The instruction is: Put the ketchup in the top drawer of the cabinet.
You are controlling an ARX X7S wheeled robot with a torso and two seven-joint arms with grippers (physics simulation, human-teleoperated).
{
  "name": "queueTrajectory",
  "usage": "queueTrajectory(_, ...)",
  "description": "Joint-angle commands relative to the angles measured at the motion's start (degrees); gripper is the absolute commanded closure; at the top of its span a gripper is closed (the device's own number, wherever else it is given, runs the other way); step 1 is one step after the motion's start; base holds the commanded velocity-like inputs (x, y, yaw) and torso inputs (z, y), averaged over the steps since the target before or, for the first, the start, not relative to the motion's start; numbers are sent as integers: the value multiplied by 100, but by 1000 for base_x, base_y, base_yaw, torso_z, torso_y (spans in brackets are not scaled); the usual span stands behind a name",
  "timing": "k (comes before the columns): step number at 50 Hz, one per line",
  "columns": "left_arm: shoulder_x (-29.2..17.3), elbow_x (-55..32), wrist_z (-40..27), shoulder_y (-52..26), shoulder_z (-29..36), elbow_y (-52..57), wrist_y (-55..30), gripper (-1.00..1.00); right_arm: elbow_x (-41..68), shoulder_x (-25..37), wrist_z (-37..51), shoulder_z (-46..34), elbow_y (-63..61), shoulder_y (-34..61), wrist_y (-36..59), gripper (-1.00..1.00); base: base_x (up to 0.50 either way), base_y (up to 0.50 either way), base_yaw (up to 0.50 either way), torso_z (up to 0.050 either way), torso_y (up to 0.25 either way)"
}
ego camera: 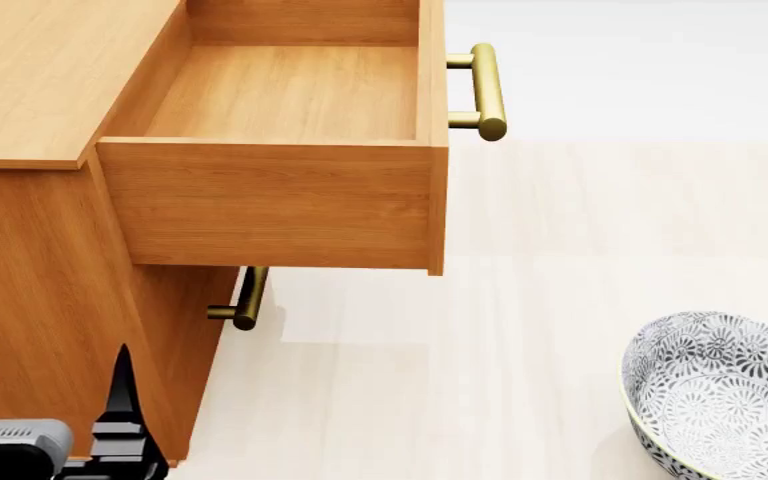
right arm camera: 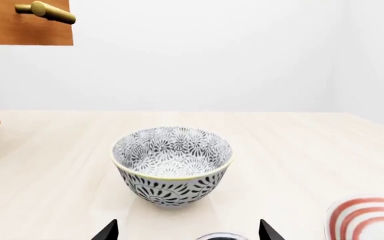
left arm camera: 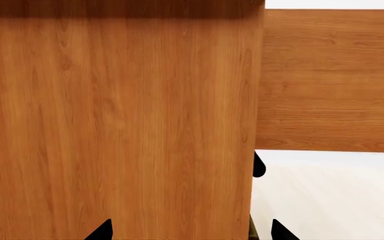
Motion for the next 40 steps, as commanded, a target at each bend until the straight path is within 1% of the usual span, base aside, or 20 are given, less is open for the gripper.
queueTrajectory(1,-26,-27,-32,19,6,-18,29,-100,7,-54,-12,2,-54,-97,-36,-100,0,0,0,0,0)
queueTrajectory(25,-70,-74,-92,12,53,-45,37,-100,-25,-177,-139,89,150,-269,-299,-100,0,0,0,0,0)
queueTrajectory(40,-93,-103,-114,5,95,-127,86,-100,-9,-191,185,210,223,-115,-88,-100,0,0,0,0,0)
